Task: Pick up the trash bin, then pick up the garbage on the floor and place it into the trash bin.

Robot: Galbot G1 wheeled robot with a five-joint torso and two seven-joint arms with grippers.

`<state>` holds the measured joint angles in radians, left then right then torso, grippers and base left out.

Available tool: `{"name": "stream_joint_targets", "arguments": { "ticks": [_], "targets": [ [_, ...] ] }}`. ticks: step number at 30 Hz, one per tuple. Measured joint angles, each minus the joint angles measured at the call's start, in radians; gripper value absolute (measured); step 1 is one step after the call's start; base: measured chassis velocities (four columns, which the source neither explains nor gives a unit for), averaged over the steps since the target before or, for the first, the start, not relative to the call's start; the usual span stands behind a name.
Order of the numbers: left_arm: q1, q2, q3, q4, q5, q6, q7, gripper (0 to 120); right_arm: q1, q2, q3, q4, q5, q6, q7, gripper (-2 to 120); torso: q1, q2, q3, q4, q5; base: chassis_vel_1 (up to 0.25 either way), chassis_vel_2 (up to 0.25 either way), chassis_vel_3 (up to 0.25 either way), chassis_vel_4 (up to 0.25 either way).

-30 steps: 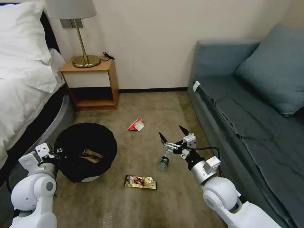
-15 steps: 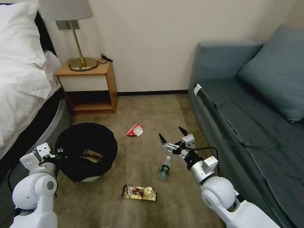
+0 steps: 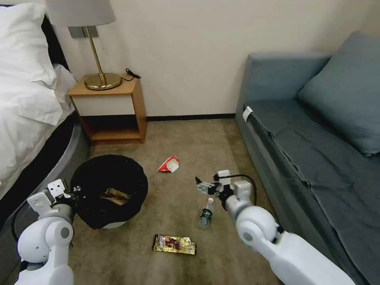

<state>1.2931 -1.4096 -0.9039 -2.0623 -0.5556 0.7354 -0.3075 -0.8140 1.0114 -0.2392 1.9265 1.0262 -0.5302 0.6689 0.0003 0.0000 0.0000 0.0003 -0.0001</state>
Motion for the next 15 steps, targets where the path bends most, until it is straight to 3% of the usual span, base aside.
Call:
{"name": "stream_joint_targets", "arguments": {
  "ticks": [8, 10, 15],
  "targets": [
    [-0.002, 0.028, 0.014, 0.006, -0.004, 0.0, -0.009, 4, 0.103, 0.107, -0.063, -0.119, 0.077, -0.076, 0.117, 100, 0.0, 0.0, 0.0, -0.0002, -0.0001, 0.0, 0.0, 0.0, 0.0],
    [-0.007, 0.051, 0.024, 0.036, -0.003, 0.0, -0.01, 4, 0.109, 0.206, -0.066, -0.218, 0.066, -0.097, 0.166, 100, 0.0, 0.0, 0.0, -0.0001, -0.0001, 0.0, 0.0, 0.0, 0.0],
    [-0.006, 0.063, 0.027, 0.05, 0.002, 0.0, -0.01, 4, 0.098, 0.244, -0.055, -0.278, 0.044, -0.11, 0.177, 100, 0.0, 0.0, 0.0, -0.0001, -0.0001, 0.0, 0.0, 0.0, 0.0]
  ]
}}
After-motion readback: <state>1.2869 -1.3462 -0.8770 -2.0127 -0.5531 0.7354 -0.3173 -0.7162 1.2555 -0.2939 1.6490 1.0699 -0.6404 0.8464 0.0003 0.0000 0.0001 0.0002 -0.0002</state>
